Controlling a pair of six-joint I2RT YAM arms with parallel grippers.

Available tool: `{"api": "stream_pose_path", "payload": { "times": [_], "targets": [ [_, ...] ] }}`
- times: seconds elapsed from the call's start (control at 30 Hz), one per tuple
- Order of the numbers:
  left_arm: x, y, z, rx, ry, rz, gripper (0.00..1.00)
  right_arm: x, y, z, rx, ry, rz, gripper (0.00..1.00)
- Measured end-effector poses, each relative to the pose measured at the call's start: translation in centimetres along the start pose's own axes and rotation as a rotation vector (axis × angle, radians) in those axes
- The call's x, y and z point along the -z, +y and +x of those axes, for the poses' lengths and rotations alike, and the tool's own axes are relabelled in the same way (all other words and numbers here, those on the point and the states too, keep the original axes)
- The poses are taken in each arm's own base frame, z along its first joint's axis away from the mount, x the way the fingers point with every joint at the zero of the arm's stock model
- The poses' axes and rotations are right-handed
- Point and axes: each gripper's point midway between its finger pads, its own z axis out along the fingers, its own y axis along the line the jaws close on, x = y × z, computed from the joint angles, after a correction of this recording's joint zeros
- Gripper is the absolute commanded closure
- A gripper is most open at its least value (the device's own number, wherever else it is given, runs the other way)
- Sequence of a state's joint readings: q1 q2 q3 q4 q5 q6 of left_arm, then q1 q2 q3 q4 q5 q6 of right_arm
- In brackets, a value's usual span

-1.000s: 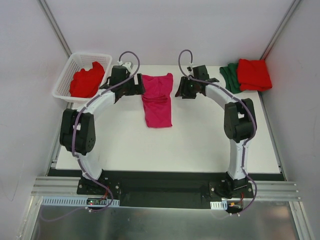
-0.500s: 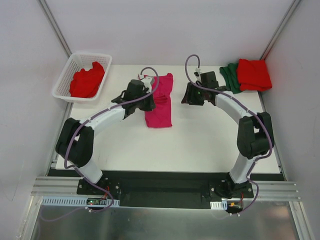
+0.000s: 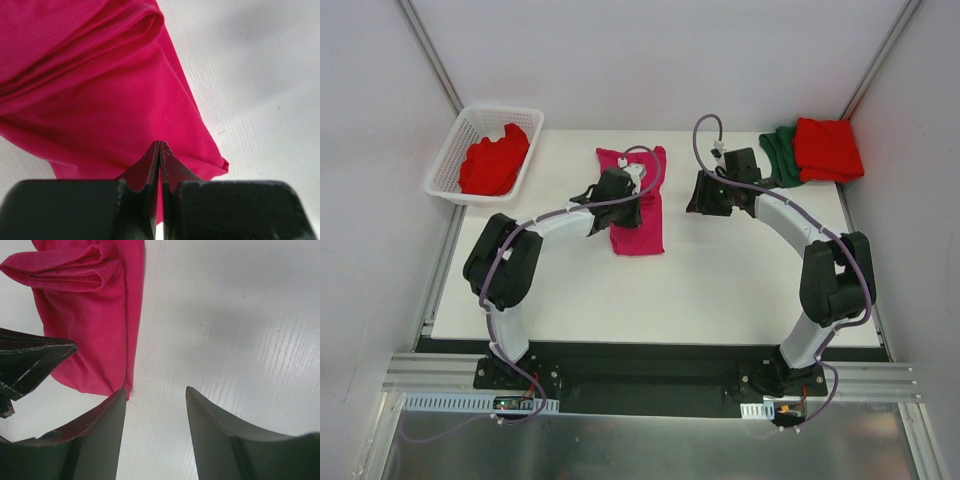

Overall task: Fold and stack the t-shirts
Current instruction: Fold the folded rectangular tshirt in 1/3 of the way

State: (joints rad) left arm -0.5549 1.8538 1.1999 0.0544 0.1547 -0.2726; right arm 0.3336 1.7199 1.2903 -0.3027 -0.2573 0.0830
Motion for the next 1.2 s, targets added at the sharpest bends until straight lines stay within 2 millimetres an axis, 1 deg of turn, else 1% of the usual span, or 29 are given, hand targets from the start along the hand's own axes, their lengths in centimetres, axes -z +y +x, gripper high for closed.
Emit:
{"api": "stream_pose_path", "payload": {
  "times": [0.17, 0.27, 0.33, 0.53, 0.67, 0.77, 0.87, 1.03, 1.2],
  "targets": [
    [-0.6, -0.1, -1.8, -0.014, -0.039, -0.007, 1.0, 0.0, 0.0, 0.0, 0.006, 0.001, 0.0, 0.46],
    [-1.3, 0.1, -2.9, -0.03, -0.063, -0.02, 1.0, 0.0, 0.0, 0.0, 0.007, 0.001, 0.0, 0.46],
    [-1.7, 0.4, -3.1, -0.033, -0.067, -0.03, 1.0, 0.0, 0.0, 0.0, 0.009, 0.0, 0.0, 0.46],
    [-3.0, 2.6, -3.1, -0.015, -0.057, -0.073, 1.0, -0.2, -0.1, 0.1, 0.011, 0.006, 0.001, 0.46],
    [-3.1, 4.6, -3.0, 0.003, -0.046, -0.106, 1.0, -0.4, -0.3, 0.3, 0.01, 0.012, 0.003, 0.46],
    [-2.9, 5.8, -3.3, 0.009, -0.051, -0.13, 1.0, -0.5, -0.3, 0.4, 0.009, 0.016, 0.004, 0.46],
    [-3.0, 6.8, -4.2, 0.015, -0.066, -0.152, 1.0, -0.7, -0.5, 0.5, 0.007, 0.021, 0.007, 0.46],
    [-3.9, 7.4, -6.0, 0.007, -0.092, -0.157, 1.0, -0.9, -0.6, 0.7, 0.005, 0.027, 0.008, 0.46],
    [-5.4, 7.4, -8.1, -0.017, -0.115, -0.153, 1.0, -0.9, -0.6, 0.7, 0.005, 0.029, 0.009, 0.46]
  ]
}}
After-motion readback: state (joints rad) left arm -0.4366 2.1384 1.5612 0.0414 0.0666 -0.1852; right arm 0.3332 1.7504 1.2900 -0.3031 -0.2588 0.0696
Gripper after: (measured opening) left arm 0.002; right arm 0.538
